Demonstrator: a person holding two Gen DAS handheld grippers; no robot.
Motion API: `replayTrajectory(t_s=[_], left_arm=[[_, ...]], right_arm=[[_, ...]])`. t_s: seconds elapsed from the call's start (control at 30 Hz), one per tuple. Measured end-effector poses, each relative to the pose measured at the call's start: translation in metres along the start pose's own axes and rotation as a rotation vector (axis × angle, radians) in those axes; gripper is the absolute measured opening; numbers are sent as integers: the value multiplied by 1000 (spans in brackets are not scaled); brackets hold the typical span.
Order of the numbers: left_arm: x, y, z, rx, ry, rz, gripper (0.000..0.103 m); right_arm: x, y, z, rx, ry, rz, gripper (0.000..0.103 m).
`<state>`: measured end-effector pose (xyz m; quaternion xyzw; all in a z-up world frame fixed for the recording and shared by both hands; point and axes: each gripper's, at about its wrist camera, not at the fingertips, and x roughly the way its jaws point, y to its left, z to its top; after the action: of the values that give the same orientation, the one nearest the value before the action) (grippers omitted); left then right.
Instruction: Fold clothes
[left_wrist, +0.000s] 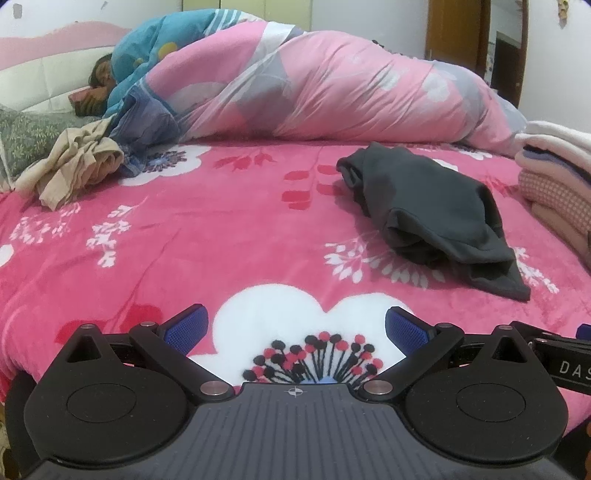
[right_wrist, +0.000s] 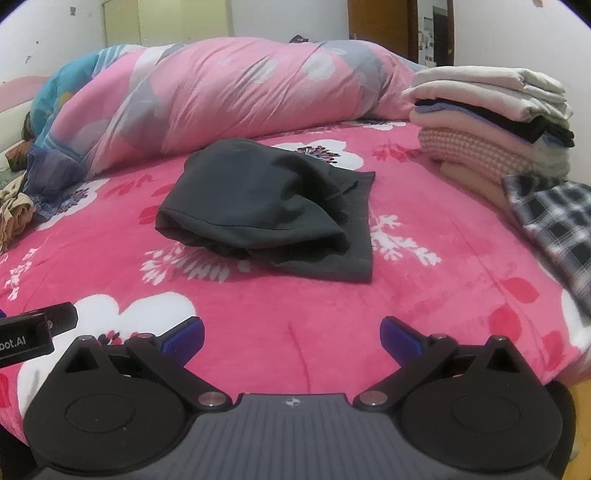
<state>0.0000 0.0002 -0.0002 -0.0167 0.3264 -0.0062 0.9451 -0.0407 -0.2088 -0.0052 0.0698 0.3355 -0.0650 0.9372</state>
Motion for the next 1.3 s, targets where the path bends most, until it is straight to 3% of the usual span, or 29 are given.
replayTrajectory(t_s=[0.57, 1.3], left_arm=[[1, 5, -8, 32, -5, 38, 103], [5, 10, -7, -5, 27, 35, 103]], right_arm=[[2, 10, -4, -27, 12, -31, 103], [0, 17, -1, -40, 19, -38, 103]])
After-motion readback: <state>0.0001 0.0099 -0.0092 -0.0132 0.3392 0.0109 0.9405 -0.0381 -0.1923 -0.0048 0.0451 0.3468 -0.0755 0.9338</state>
